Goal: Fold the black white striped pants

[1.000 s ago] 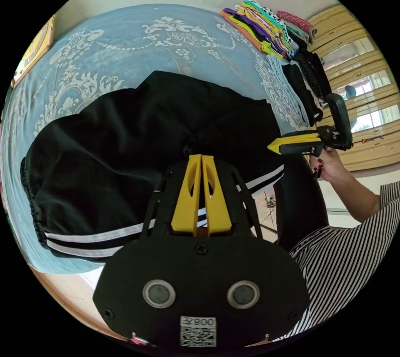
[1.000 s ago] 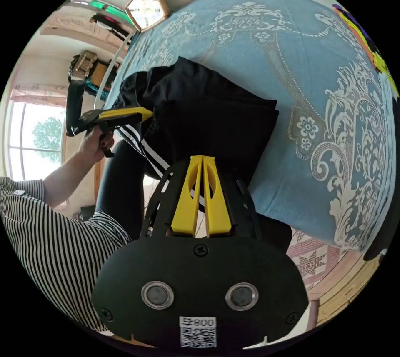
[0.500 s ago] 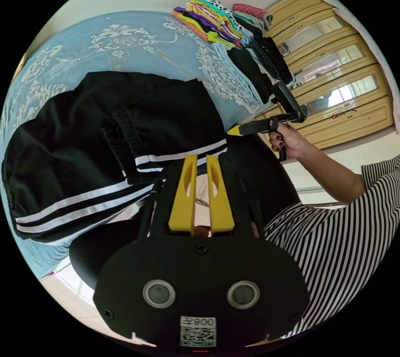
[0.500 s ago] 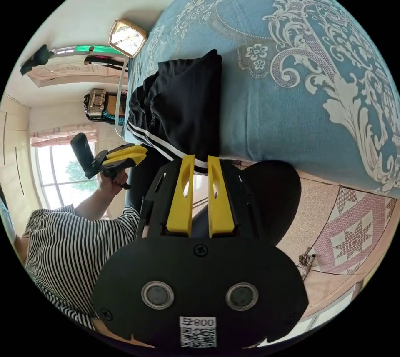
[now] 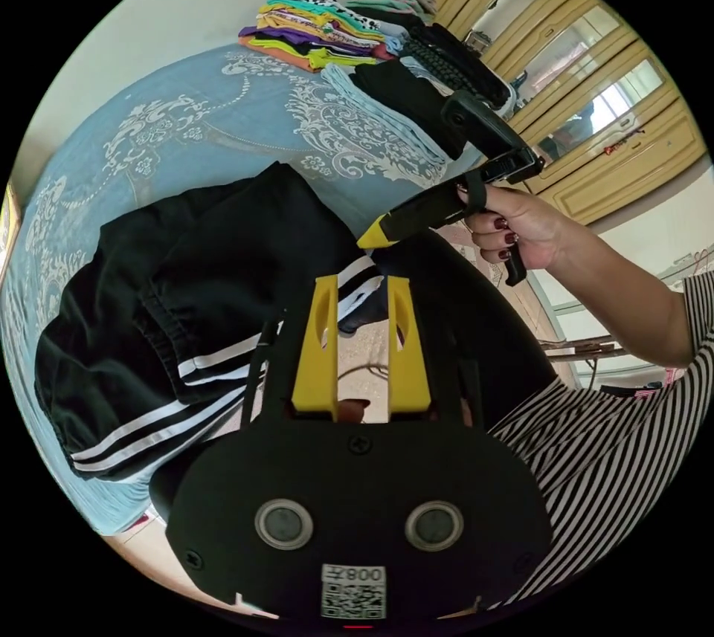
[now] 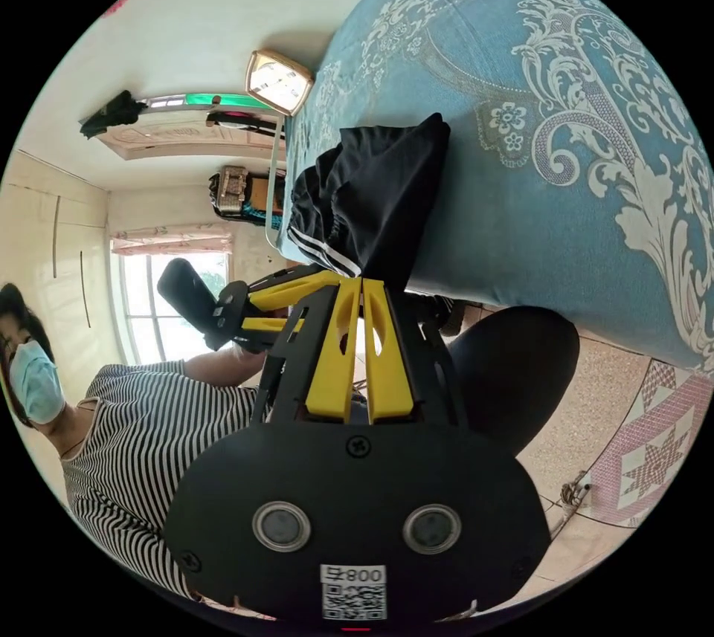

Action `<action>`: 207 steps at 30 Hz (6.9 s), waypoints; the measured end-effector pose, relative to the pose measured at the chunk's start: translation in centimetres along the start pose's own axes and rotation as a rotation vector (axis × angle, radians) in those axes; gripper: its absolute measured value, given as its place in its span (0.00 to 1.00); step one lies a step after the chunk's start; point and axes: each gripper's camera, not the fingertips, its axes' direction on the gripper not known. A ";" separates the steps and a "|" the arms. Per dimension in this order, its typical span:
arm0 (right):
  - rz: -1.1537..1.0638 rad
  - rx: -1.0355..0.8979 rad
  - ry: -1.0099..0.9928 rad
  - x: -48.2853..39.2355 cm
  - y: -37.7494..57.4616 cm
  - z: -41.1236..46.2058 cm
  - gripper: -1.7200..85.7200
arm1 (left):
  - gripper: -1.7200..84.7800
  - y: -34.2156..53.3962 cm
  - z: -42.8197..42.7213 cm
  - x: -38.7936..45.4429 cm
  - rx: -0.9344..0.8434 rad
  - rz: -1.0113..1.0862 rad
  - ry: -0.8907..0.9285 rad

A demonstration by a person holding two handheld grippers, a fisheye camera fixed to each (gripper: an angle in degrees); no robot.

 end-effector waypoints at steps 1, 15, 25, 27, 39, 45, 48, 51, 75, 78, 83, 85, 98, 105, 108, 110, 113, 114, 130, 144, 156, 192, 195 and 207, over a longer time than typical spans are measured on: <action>-0.014 0.007 -0.019 -0.4 0.0 -0.3 0.02 | 0.13 -0.2 0.0 0.5 0.001 0.005 -0.015; 0.055 0.240 -0.061 3.0 -2.6 -5.2 0.07 | 0.06 0.2 -0.8 2.4 -0.034 -0.020 -0.050; 0.160 0.208 -0.083 6.7 -9.5 -1.9 0.10 | 0.05 2.4 -1.8 1.0 -0.040 0.003 -0.028; 0.170 0.197 -0.111 7.3 -10.0 -1.2 0.08 | 0.05 3.1 -1.8 0.5 -0.052 0.016 -0.030; 0.157 0.308 -0.101 8.2 -4.8 -3.5 0.05 | 0.05 8.4 -3.2 -1.1 -0.011 0.162 0.109; 0.157 0.381 -0.146 6.9 -2.9 -2.6 0.05 | 0.05 13.8 -6.0 -5.2 0.074 0.157 0.180; 0.075 0.390 -0.180 3.5 -4.6 -0.8 0.05 | 0.05 18.0 -10.0 -10.0 0.191 0.077 0.213; -0.036 0.352 -0.192 -1.3 -7.8 2.5 0.05 | 0.05 23.5 -14.5 -15.8 0.326 -0.031 0.233; -0.179 -0.122 0.041 -10.2 -30.1 44.1 0.06 | 0.06 59.7 -17.6 -49.5 0.520 -0.752 0.098; -0.157 -0.175 0.061 -8.6 -31.1 47.4 0.05 | 0.07 62.0 -16.1 -51.7 0.493 -0.806 0.100; -0.223 -0.157 0.030 -7.9 -31.0 48.3 0.04 | 0.07 65.6 -15.1 -53.9 0.541 -0.868 0.135; -0.248 -0.123 0.002 -8.1 -30.6 47.7 0.04 | 0.07 66.8 -15.0 -54.2 0.560 -0.874 0.131; -0.525 -0.281 0.478 -10.1 -29.5 59.3 0.02 | 0.02 65.3 -14.5 -50.6 0.534 -0.747 -0.043; -0.616 -0.356 0.632 -9.8 -29.5 65.3 0.02 | 0.02 65.0 -10.7 -51.7 0.410 -0.830 -0.090; -0.596 -0.357 0.598 -9.0 -29.7 65.6 0.02 | 0.02 64.9 -10.1 -51.4 0.400 -0.815 -0.093; -0.587 -0.379 0.560 -8.8 -29.9 64.9 0.02 | 0.02 64.6 -9.9 -51.1 0.393 -0.808 -0.097; -0.674 -0.320 0.511 -9.9 -28.9 63.2 0.02 | 0.02 64.2 -10.2 -50.2 0.399 -0.806 -0.118; -0.680 -0.302 0.522 -10.1 -28.8 63.0 0.02 | 0.02 63.9 -10.4 -49.6 0.408 -0.798 -0.147; -0.519 -0.262 0.394 -6.2 -32.0 57.5 0.02 | 0.02 62.4 -8.0 -46.5 0.417 -0.839 -0.155; -0.383 -0.374 0.343 2.9 -17.7 48.3 0.02 | 0.02 59.6 -4.5 -43.2 0.349 -0.853 -0.181; -0.221 -0.234 0.181 6.6 -16.4 36.9 0.03 | 0.06 55.6 0.5 -34.4 0.358 -0.707 0.095; 0.268 -0.105 -0.481 17.5 -14.3 26.2 0.16 | 0.03 52.0 13.7 -30.8 0.310 -0.682 0.440; 0.277 -0.109 -0.518 17.2 -14.4 26.8 0.13 | 0.03 53.2 14.4 -30.9 0.315 -0.689 0.455; 0.200 -0.112 -0.495 13.0 -14.2 25.8 0.06 | 0.09 65.7 13.7 -34.1 0.510 -0.861 0.479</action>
